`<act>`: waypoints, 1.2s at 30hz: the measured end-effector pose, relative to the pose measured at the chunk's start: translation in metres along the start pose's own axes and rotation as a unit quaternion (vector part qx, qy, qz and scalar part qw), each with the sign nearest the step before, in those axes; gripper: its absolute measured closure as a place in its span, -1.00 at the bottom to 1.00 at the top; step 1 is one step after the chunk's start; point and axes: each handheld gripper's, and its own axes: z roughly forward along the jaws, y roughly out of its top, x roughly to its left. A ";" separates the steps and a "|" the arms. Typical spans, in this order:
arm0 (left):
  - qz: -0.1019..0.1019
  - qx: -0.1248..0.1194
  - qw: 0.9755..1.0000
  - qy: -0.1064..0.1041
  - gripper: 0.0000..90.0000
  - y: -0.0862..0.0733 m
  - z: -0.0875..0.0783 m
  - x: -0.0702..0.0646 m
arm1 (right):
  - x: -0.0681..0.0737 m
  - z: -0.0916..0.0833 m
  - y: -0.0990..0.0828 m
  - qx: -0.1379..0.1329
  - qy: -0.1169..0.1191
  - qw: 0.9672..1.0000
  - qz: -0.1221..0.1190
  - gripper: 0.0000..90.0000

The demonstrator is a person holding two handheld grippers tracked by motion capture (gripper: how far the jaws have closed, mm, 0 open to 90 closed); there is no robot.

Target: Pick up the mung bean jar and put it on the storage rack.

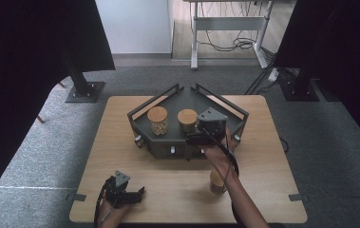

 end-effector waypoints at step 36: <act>0.000 0.000 1.000 0.001 -0.94 0.000 0.000 -0.001 | -0.004 -0.041 -0.031 -0.006 -0.004 1.000 -0.014 -0.88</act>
